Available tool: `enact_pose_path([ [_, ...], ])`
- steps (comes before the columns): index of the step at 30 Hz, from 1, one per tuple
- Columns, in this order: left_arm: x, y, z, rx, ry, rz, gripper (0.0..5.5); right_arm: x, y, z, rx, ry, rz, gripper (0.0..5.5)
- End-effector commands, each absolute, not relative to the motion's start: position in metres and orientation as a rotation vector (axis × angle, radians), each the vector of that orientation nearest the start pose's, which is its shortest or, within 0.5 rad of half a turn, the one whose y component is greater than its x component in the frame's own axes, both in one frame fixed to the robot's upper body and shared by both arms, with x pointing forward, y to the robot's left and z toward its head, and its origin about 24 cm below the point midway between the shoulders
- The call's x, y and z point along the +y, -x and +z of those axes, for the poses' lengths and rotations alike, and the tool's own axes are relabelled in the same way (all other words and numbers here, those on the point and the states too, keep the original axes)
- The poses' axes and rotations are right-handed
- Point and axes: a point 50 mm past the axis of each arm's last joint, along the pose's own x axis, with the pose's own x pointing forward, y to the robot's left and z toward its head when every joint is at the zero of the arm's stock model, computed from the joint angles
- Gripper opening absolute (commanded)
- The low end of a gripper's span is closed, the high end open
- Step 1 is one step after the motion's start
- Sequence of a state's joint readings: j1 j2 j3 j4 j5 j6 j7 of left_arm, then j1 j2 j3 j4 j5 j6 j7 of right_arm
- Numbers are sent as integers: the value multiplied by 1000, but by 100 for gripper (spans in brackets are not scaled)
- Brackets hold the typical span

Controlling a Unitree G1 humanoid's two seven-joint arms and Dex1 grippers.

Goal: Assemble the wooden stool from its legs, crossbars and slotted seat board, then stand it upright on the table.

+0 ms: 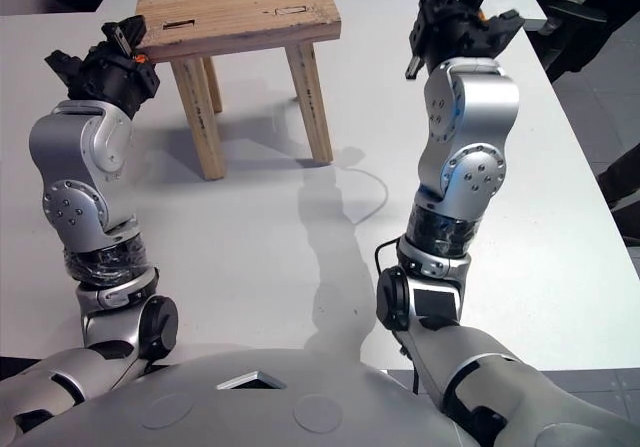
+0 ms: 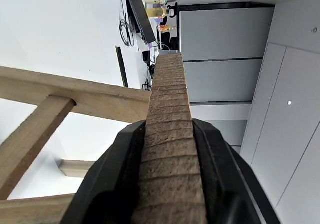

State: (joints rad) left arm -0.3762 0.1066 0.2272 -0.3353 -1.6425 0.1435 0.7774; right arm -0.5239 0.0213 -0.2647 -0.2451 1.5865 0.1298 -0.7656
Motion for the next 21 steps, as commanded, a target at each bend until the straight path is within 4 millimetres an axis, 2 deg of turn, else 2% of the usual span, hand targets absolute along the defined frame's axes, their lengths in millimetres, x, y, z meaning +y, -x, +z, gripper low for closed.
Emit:
enact_pose_path([
  [1, 184, -282, 149, 149, 1412, 151, 166, -154, -301, 195, 1, -1477, 12, 0],
  [8, 181, -284, 158, 80, 1375, 39, 290, -152, -306, 200, -55, -1357, 57, 116],
  [10, 189, -282, 164, 18, 1203, 52, 322, -154, -310, 204, -95, -1232, 81, 121],
  [15, 225, -265, 185, -215, 748, 180, 322, -156, -316, 210, -207, -792, 91, 121],
  [17, 241, -258, 199, -333, 520, 267, 322, -159, -317, 211, -270, -569, 67, 121],
  [19, 252, -257, 212, -419, 240, 414, 322, -159, -319, 211, -329, -266, 3, 121],
  [21, 257, -262, 208, -419, -31, 587, 322, -158, -323, 203, -350, -50, -84, 121],
])
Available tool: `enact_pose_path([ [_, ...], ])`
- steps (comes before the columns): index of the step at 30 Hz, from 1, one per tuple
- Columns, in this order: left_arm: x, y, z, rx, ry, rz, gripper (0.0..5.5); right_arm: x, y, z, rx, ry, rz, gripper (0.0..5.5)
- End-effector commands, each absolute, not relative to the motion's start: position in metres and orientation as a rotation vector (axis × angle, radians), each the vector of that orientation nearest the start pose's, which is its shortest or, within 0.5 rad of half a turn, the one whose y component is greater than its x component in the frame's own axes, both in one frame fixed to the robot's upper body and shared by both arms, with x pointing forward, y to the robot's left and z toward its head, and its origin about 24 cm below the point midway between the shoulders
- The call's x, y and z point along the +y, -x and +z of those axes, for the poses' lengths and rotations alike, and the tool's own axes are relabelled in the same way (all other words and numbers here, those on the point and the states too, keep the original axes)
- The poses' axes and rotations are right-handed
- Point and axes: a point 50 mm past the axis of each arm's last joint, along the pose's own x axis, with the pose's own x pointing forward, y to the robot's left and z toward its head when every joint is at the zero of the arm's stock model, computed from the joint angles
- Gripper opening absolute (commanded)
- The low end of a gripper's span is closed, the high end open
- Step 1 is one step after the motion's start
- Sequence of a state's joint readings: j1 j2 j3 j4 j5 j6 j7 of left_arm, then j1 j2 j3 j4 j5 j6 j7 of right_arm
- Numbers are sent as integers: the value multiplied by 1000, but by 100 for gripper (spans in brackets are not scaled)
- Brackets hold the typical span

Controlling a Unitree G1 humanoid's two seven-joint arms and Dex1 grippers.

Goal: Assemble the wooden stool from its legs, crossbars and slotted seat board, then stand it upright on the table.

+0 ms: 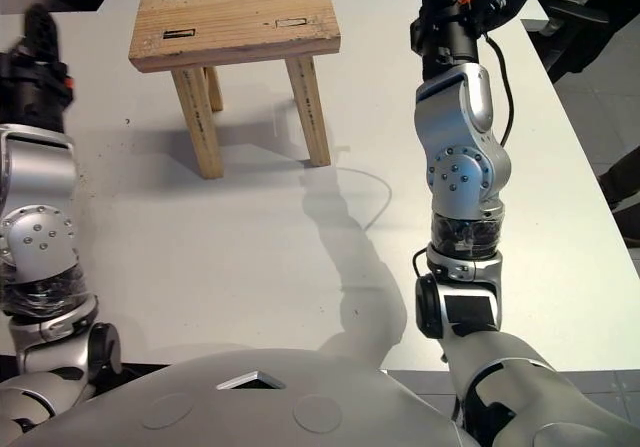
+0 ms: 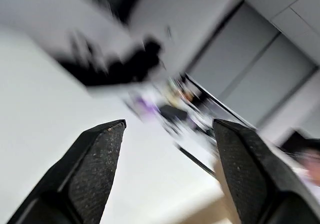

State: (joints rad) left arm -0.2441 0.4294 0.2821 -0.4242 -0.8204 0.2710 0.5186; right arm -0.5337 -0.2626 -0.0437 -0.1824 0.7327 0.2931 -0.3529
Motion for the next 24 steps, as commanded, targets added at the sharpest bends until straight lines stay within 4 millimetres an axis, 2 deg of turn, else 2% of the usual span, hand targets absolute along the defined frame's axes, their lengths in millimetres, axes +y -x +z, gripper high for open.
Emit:
enact_pose_path([
  [1, 256, -264, 200, -408, -123, 644, 322, -157, -324, 198, -342, -11, -112, 121],
  [4, 251, -265, 171, -350, -245, 714, 322, -152, -328, 187, -317, 15, -136, 121],
  [7, 245, -266, 161, -345, -295, 750, 322, -146, -328, 183, -331, 54, -131, 121],
  [12, 242, -274, 161, -365, -329, 732, 322, -136, -330, 184, -368, 87, -128, 121],
  [17, 247, -284, 171, -388, -301, 723, 322, -132, -329, 187, -394, 72, -152, 121],
  [24, 258, -285, 178, -372, -302, 708, 326, -134, -319, 181, -385, 49, -206, 221],
])
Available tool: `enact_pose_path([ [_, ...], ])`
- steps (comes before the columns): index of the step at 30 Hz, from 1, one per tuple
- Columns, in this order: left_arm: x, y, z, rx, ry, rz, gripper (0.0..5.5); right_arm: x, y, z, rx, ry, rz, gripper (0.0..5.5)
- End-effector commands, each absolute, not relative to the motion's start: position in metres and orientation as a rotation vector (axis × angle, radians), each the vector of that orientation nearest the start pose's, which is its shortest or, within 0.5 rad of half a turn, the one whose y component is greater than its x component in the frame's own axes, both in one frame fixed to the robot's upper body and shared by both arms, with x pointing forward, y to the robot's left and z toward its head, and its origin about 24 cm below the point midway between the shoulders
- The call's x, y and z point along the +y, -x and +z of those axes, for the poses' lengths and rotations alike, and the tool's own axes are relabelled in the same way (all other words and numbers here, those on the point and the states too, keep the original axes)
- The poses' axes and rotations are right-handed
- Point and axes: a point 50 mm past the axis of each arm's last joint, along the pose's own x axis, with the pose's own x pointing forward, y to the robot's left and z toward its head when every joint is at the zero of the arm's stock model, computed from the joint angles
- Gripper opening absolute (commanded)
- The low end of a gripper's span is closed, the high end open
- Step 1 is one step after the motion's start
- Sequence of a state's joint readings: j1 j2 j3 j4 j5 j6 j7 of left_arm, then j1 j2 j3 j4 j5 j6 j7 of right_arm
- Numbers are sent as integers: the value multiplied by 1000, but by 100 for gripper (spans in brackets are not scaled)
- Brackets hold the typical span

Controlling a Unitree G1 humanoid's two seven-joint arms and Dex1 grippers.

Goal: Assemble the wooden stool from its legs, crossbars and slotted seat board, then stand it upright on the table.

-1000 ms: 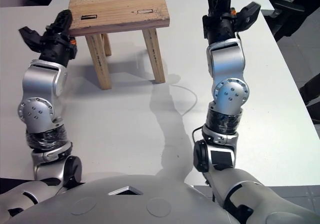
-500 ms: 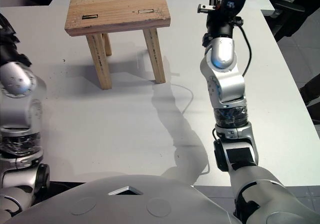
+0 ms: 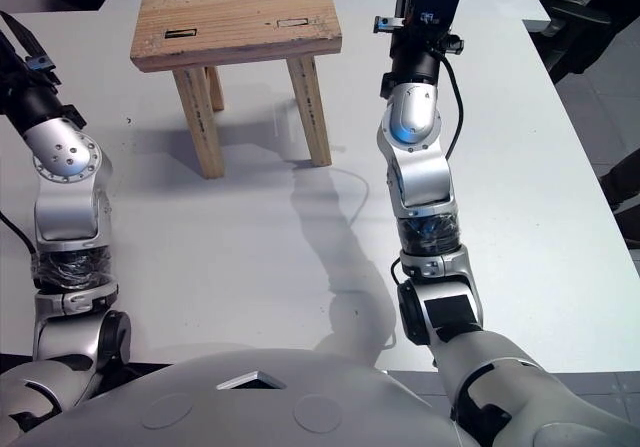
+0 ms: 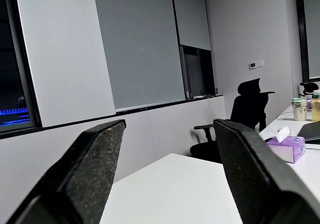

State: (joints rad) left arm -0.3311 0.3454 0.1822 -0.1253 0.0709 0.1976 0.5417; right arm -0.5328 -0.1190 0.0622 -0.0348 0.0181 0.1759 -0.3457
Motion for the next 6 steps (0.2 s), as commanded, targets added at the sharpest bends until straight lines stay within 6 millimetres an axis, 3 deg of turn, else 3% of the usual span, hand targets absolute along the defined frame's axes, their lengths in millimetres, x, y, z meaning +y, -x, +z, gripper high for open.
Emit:
enact_pose_path([
  [1, 260, -284, 179, -368, -306, 708, 326, -133, -317, 180, -379, 41, -211, 237],
  [6, 265, -280, 189, -367, -327, 692, 326, -125, -303, 178, -370, 19, -225, 237],
])
